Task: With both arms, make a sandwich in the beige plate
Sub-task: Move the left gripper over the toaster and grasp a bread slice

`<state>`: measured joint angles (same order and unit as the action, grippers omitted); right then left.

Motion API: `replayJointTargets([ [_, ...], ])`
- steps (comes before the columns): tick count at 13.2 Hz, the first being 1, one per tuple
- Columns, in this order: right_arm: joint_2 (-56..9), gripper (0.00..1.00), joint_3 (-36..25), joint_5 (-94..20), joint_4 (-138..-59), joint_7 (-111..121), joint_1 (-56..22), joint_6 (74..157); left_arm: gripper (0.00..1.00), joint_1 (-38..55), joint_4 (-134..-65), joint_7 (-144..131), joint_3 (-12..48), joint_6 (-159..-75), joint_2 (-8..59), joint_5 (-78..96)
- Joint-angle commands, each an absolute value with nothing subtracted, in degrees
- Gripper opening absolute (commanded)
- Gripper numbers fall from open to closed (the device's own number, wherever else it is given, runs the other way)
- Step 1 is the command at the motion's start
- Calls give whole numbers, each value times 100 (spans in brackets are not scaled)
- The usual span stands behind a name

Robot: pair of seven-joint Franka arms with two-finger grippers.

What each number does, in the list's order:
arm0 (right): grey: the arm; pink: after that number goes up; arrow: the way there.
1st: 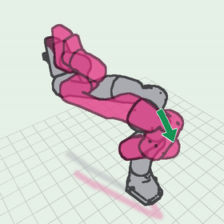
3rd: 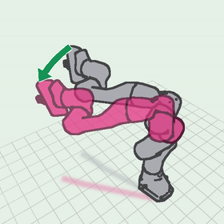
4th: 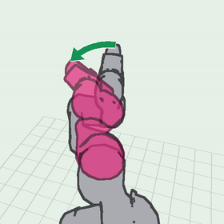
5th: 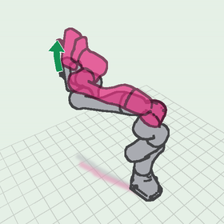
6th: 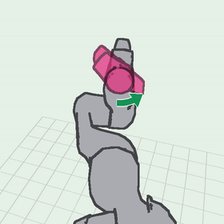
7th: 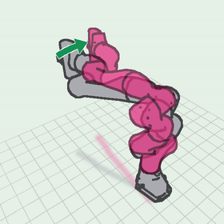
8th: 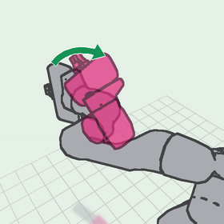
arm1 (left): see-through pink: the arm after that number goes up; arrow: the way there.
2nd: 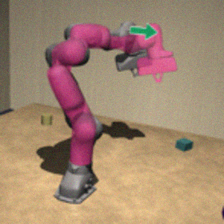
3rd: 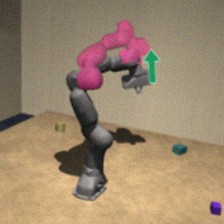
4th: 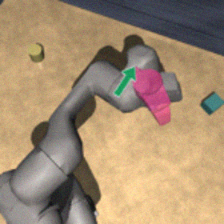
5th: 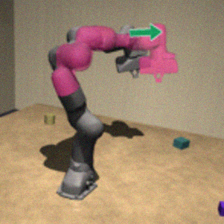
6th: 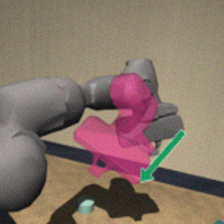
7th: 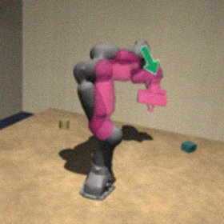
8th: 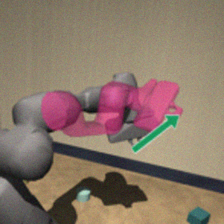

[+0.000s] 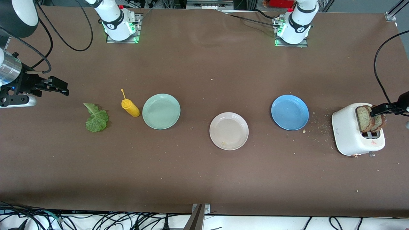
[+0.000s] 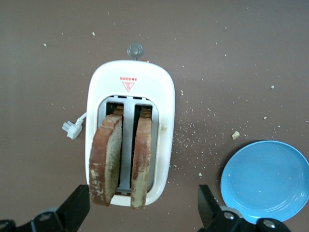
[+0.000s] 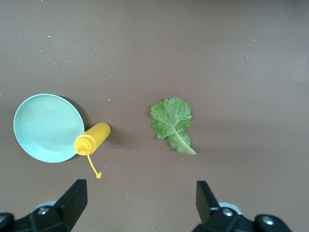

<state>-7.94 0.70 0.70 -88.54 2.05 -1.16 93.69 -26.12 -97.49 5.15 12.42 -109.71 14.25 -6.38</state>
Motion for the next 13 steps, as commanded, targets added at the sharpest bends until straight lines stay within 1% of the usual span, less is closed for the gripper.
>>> replayJointTargets([
  [1,-756,100,70,9,-8824,193,-114,9273,95,-2637,-10360,413,1257,-11589,1222,-756],
  [4,-756,100,70,9,-8807,193,-114,9272,95,-2646,-10739,413,1301,-12250,1195,-1194],
  [7,-756,100,70,0,-8824,193,-114,9272,94,-2698,-11214,413,1301,-12865,1195,-1204],
  [9,-756,100,70,0,-8824,193,-114,9272,92,-2698,-11276,404,1301,-12929,1195,-1195],
  [10,-756,100,70,0,-8824,193,-114,9272,84,-2698,-11285,413,1301,-12929,1195,-1204],
  [11,-756,100,70,0,-8824,193,-114,9272,72,-2707,-11320,413,1301,-12929,1195,-1204],
  [13,-756,100,70,0,-8824,193,-114,9272,12,-2716,-11312,413,1283,-12859,1195,-1204],
])
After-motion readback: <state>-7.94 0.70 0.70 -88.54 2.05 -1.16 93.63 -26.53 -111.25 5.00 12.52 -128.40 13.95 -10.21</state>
